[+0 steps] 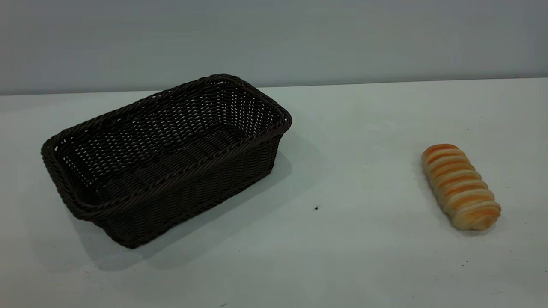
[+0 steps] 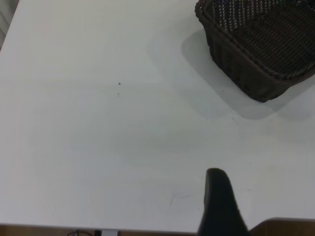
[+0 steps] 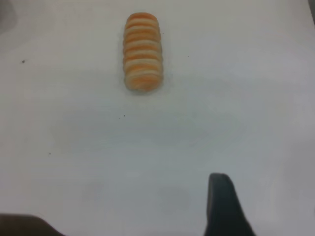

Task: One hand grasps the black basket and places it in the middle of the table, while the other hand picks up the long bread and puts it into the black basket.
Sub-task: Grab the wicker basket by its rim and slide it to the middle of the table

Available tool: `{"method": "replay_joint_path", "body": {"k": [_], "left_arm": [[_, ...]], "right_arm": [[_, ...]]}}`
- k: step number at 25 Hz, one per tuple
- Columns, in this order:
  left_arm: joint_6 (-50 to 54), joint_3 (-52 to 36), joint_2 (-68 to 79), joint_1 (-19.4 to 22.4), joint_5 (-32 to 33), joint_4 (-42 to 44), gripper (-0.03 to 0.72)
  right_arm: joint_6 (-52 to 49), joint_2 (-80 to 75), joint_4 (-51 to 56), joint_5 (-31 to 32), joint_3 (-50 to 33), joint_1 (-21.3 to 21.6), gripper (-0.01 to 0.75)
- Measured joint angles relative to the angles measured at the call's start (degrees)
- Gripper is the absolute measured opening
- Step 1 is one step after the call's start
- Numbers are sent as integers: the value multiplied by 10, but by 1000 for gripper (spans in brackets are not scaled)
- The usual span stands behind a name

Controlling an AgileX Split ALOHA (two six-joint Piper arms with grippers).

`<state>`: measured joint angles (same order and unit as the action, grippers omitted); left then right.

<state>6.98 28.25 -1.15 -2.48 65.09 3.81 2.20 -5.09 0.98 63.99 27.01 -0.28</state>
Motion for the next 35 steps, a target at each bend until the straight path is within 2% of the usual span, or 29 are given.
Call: {"method": "replay_joint_path", "body": {"k": [18,25,30,35], "left_arm": [[0,0,0,0,0,-2,531],[-30,2,0,0,-4,-11,531],[-39,8,10,0,-100,-13,502],[-39,8,137,0,-132,-19,478]], "right_arm": [[0,0,0,0,0,0,420],[0,0,0,-1,1,0,420],[1,-38,7,-41,18,0,420],[44,-151,64,-114,43,0,420]]}}
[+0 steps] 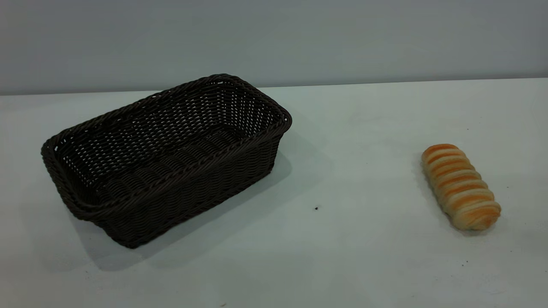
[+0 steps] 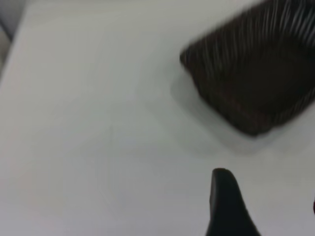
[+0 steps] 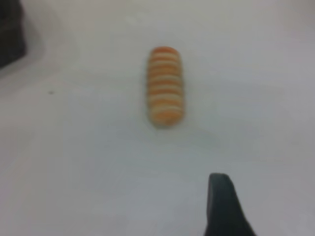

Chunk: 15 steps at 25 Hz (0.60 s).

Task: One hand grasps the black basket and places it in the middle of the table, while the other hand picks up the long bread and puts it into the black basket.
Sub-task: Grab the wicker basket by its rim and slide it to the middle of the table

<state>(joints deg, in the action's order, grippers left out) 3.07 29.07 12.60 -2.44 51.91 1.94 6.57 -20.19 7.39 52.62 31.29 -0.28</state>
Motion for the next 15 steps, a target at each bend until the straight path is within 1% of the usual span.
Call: {"method": "replay_joint_path", "body": {"k": [3,6,9,13,15], "left_arm": [[0,0,104,0,-31,-12,478],[0,0,210,0,-86,-26,478],[0,9,311,0,-134,-55,479],[-15,67,460,0,-148,-76,510],[-17,117,535,0,-148,-84,522]], "right_arm": [[42,-72,48,-37,13,0,420],[78,-138,81,-63,21,0,420],[91,-188,97,-86,22,0,420],[93,-221,102,-105,22,0,420],[98,-224,102,-112,22,0,420]]}}
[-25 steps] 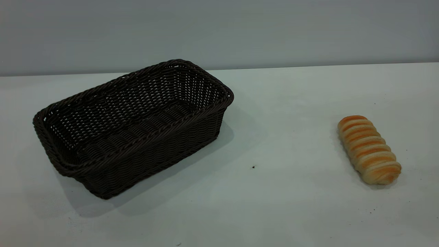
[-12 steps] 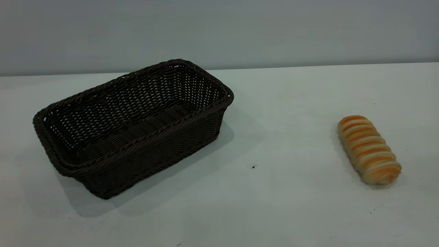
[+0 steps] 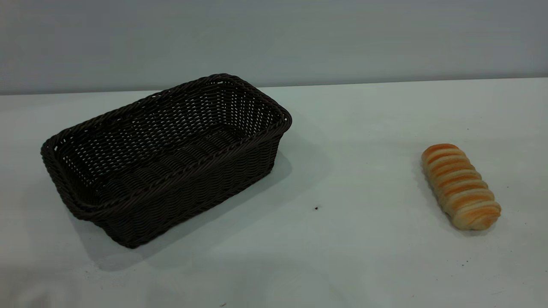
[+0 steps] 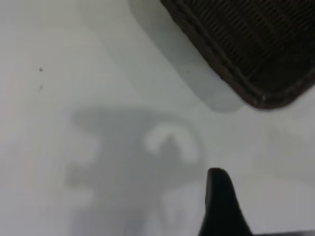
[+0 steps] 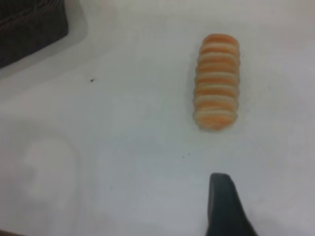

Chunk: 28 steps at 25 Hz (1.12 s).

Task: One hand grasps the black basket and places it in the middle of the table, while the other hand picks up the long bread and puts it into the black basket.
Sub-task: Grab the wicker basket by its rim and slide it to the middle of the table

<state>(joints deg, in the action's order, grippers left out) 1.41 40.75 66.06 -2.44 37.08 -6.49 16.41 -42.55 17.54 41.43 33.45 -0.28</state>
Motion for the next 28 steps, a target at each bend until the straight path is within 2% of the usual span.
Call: {"method": "replay_joint_path", "body": {"k": [6,11,19,23,28], "left_arm": [[-1,126,191,0,23,-78,527],[37,146,289,0,4,-140,527],[123,146,358,0,-69,-144,527],[133,146,367,0,-70,-140,527],[171,146,368,0,-70,-88,527]], "right_arm": [[10,0,1,-2,0,0,420],[10,0,1,-2,0,0,420],[10,0,1,-2,0,0,420],[10,0,1,-2,0,0,420],[10,0,1,-2,0,0,420]]}}
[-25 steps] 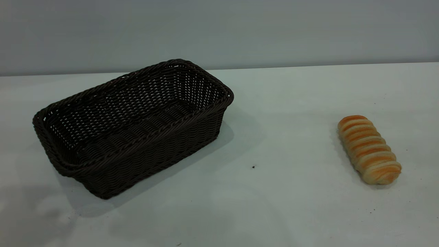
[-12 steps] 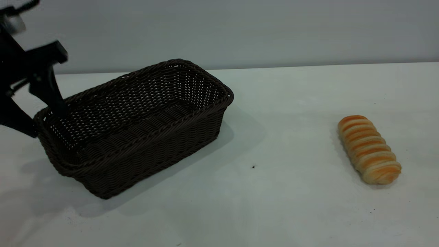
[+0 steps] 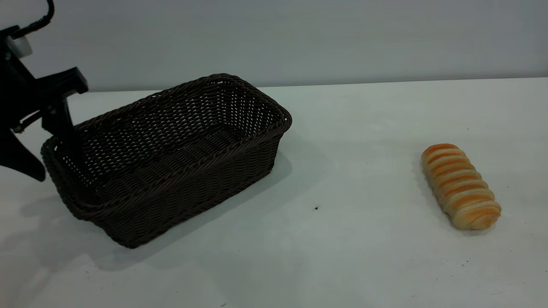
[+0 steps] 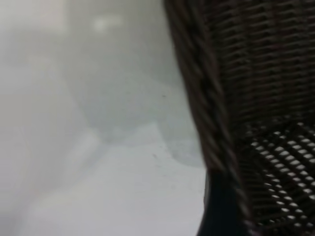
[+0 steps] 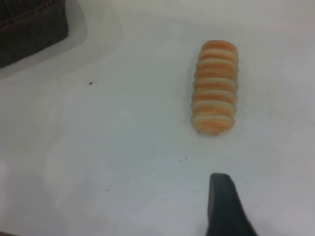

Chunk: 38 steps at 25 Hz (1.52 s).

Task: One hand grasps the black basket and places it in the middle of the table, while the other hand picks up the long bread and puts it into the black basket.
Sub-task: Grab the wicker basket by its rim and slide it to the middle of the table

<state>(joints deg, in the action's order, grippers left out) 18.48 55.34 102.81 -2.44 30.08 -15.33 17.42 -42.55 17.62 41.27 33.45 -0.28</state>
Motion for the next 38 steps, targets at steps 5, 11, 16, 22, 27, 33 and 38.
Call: {"method": "replay_joint_path", "body": {"k": [5,11,16,22,27,33,38], "left_arm": [[48,0,0,0,0,46,527],[55,1,12,0,-15,46,527],[57,2,65,0,-45,27,527],[47,4,150,-5,-159,-31,517],[45,7,177,-11,-189,-50,360],[19,12,173,-13,-194,-48,360],[-68,66,173,-13,-142,-48,362]], "right_arm": [[0,0,0,0,0,0,420],[0,0,0,0,0,0,420],[0,0,0,-2,0,0,420],[0,0,0,-5,0,0,420],[0,0,0,-5,0,0,420],[0,0,0,1,0,0,420],[0,0,0,3,0,0,420]]}}
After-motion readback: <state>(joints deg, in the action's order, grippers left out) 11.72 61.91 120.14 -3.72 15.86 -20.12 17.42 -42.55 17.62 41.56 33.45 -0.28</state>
